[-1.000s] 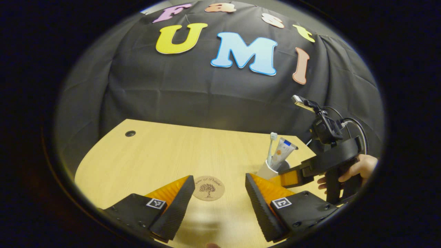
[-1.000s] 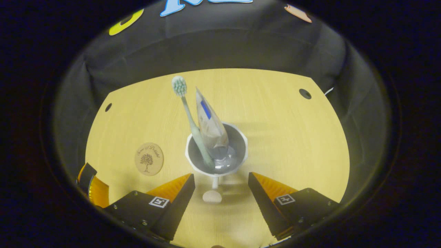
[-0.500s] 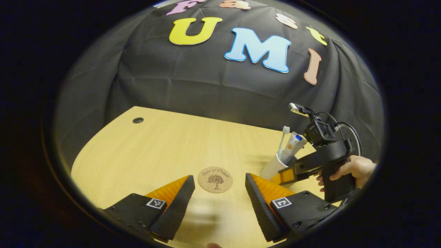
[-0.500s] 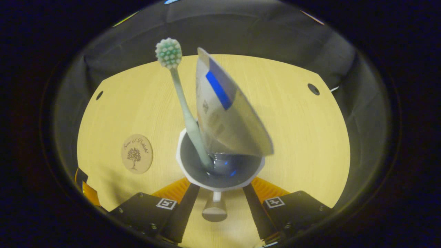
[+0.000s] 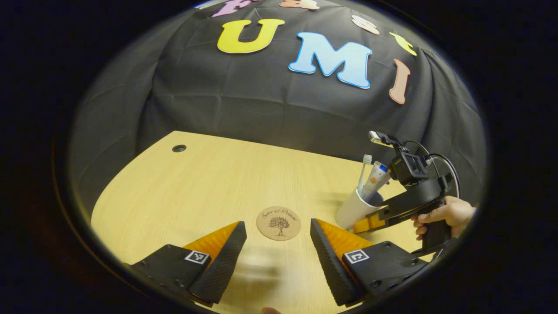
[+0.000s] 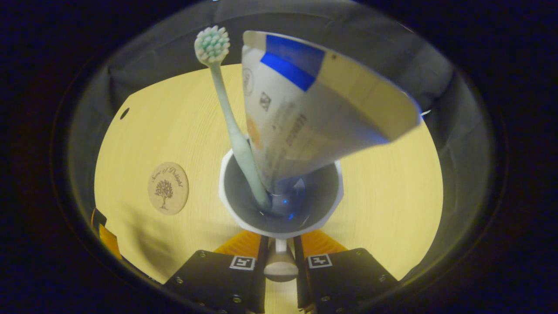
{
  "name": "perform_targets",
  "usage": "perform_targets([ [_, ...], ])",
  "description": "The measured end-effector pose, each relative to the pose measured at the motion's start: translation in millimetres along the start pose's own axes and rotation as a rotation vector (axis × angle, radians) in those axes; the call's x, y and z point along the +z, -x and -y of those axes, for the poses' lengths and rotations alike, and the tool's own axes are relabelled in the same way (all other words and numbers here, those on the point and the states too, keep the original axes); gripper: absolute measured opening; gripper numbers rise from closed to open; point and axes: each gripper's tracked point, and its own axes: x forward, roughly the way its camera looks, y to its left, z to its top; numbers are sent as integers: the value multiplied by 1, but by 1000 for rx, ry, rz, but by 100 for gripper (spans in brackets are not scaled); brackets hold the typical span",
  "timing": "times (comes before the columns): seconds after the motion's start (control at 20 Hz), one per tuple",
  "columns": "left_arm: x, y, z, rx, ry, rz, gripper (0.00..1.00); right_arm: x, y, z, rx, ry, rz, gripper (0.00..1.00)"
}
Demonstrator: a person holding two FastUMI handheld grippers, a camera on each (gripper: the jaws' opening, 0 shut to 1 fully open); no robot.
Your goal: Put the toothbrush and toothpaste on the desktop into the cup, then pick up the cup and place it on the coaster on the desktop.
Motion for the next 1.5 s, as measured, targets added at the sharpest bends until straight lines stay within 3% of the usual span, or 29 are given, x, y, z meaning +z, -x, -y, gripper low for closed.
perform_targets([
  [0.15, 1, 2, 0, 3, 3, 2, 96, -2, 2, -2, -6, 21, 5, 29],
  [0.3, 1, 3, -1, 6, 2, 2, 96, -3, 7, -8, -7, 51, 24, 25],
  [0.35, 0, 4, -1, 8, 4, 1, 96, -2, 11, -12, -2, 58, 33, 29],
  [0.8, -14, 23, -30, 43, 36, -11, 96, -1, 27, -69, 85, 97, 54, 29],
  [0.9, -14, 28, -37, 44, 35, -7, 100, -1, 28, -84, 100, 115, 53, 29],
  [1.05, -13, 30, -47, 44, 41, -2, 96, 1, 29, -110, 119, 151, 55, 29],
  [1.2, -13, 33, -57, 46, 45, 0, 100, 7, 29, -134, 135, 188, 56, 29],
  [1.25, -12, 34, -59, 47, 48, 1, 96, 9, 27, -140, 138, 200, 57, 29],
  [1.3, -12, 34, -61, 48, 49, 1, 99, 9, 25, -145, 139, 213, 54, 29],
  [1.5, -12, 38, -73, 52, 49, 5, 96, 8, 19, -161, 139, 232, 36, 29],
])
